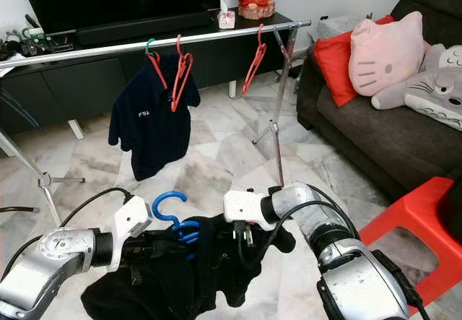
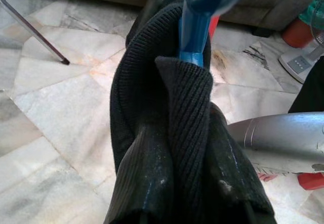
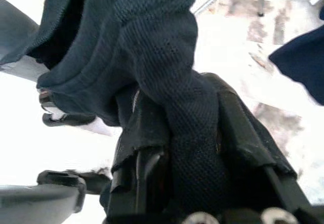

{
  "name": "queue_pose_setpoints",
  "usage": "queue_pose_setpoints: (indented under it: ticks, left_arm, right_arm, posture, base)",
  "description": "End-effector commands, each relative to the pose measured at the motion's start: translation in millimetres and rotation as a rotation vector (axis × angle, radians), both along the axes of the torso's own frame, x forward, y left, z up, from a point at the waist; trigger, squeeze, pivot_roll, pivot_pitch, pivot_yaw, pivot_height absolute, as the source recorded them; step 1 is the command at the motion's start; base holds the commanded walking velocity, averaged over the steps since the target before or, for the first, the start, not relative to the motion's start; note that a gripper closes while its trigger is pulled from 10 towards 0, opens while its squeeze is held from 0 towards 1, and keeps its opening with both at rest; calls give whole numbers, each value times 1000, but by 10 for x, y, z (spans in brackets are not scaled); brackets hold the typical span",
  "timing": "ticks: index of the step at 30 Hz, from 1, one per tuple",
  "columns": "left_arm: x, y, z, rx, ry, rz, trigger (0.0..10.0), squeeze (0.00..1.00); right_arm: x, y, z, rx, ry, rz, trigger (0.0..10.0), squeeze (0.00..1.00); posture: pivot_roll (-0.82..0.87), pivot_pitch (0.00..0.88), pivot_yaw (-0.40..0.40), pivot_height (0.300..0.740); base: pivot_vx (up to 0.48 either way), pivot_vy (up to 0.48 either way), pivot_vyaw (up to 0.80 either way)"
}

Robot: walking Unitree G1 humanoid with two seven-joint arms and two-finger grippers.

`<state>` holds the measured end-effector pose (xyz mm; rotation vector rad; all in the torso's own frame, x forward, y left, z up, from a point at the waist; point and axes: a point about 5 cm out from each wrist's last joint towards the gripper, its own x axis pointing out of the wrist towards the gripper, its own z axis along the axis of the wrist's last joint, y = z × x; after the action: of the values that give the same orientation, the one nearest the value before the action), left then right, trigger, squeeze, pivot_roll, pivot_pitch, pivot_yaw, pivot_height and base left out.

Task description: Hang hanger

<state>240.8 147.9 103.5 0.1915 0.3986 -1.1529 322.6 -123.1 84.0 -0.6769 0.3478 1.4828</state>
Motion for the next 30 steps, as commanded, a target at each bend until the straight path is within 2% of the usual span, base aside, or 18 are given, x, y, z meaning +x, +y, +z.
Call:
queue_pose_setpoints:
  ticks: [1,10,16,17,23,25,27,30]
  left_arm:
    - [27,68,43,11,-19,31,0,0]
    - [28,53,43,11,-21,18,0,0]
    - [23,95,-20,79,-18,15,0,0]
    - [27,114,-29,86,-23,27,0,0]
    - [22,176,-84,122,-25,61,0,0]
    - [31,249,-141,144,-47,141,0,0]
    - [31,249,-141,144,-47,141,0,0]
    - [36,335,-201,167,-62,220,0,0]
  right_arm:
    - [2,35,39,25,0,22,10000,1000]
    - [-24,33,31,22,41,53,10000,1000]
    - [-38,-1,40,-10,53,93,10000,1000]
    - [-29,-20,50,-29,42,98,10000,0]
    - [3,-43,86,-42,9,87,10000,0]
    - [104,-48,136,-33,-74,-22,10000,0]
    - [104,-48,136,-33,-74,-22,10000,0]
    - [167,-93,133,-38,-115,-132,10000,0]
  posture:
    - [-80,0,9,740]
    - [-80,0,7,740]
    - [-83,0,9,740]
    - [-84,0,9,740]
    - [-85,0,10,740]
    - [-86,0,15,740]
    - [-86,0,15,740]
    - [-82,0,16,740]
  base:
    - [0,0,0]
    - [0,0,0]
    - [0,0,0]
    - [0,0,0]
    - [0,0,0]
    - [0,0,0]
    - [0,0,0]
    - [0,0,0]
